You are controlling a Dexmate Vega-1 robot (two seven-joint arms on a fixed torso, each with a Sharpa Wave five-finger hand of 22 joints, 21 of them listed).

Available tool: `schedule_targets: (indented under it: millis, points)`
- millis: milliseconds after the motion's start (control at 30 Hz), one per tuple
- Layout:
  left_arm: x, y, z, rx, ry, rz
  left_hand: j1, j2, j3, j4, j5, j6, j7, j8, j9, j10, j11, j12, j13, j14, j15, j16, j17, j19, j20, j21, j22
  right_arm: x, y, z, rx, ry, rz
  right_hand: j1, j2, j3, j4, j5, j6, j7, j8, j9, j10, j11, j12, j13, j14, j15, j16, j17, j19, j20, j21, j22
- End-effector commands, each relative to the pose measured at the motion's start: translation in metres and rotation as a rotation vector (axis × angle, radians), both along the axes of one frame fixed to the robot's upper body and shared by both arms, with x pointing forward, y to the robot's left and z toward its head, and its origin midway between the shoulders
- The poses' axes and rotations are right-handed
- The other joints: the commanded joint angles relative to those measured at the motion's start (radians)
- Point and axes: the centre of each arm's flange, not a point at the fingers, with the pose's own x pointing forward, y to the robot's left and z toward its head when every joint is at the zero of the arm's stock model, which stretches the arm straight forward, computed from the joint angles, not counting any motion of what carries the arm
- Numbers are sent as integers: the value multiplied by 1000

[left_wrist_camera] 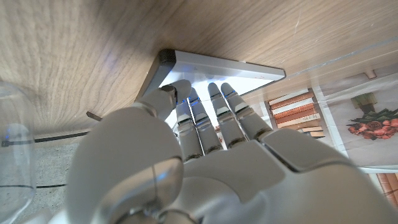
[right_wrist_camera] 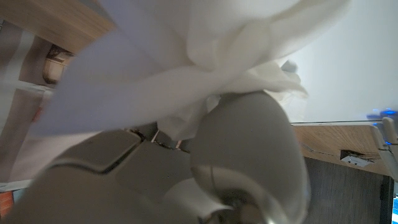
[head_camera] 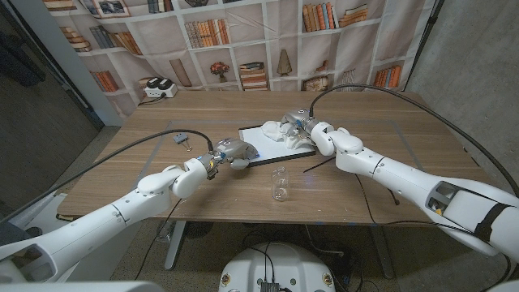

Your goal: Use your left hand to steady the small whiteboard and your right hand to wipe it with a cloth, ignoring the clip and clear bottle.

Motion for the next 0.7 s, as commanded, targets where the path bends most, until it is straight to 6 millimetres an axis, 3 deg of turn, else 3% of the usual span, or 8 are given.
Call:
schedule_targets:
  millis: [33, 333, 700]
  points:
    - [-1, 2, 0, -7, -5, 2, -4, 4, 7, 1, -4, 7, 0, 2, 2, 9, 0, 2, 5, 1, -101, 2, 2, 4, -50, -2, 5, -10, 1, 7, 4, -45, -9, -5, 3, 16, 5, 6, 4, 2, 4, 2, 25, -15, 6, 15, 34, -77, 1, 3, -5, -149, 8, -1]
    - [-1, 2, -1, -10, -8, -1, -7, 3, 13, 1, -5, 8, -1, 2, 2, 7, -2, 1, 5, 1, -101, 2, 2, 4, -50, -3, 5, -22, 4, 11, 20, -67, 7, -6, 3, 17, 4, 6, 5, 2, 3, 2, 25, -15, 3, 15, 35, -76, 0, 4, -6, -149, 9, -5]
    - [-1, 1, -1, -13, -10, -13, -11, 1, 20, 1, -7, 9, -1, 2, 2, 10, 1, 1, 5, 0, -102, 1, 2, 3, -51, -3, 5, -19, 5, 7, 5, -44, 0, -7, 2, 19, 3, 6, 6, 2, 3, 1, 26, -15, 2, 17, 34, -77, -1, 6, -6, -149, 12, -8]
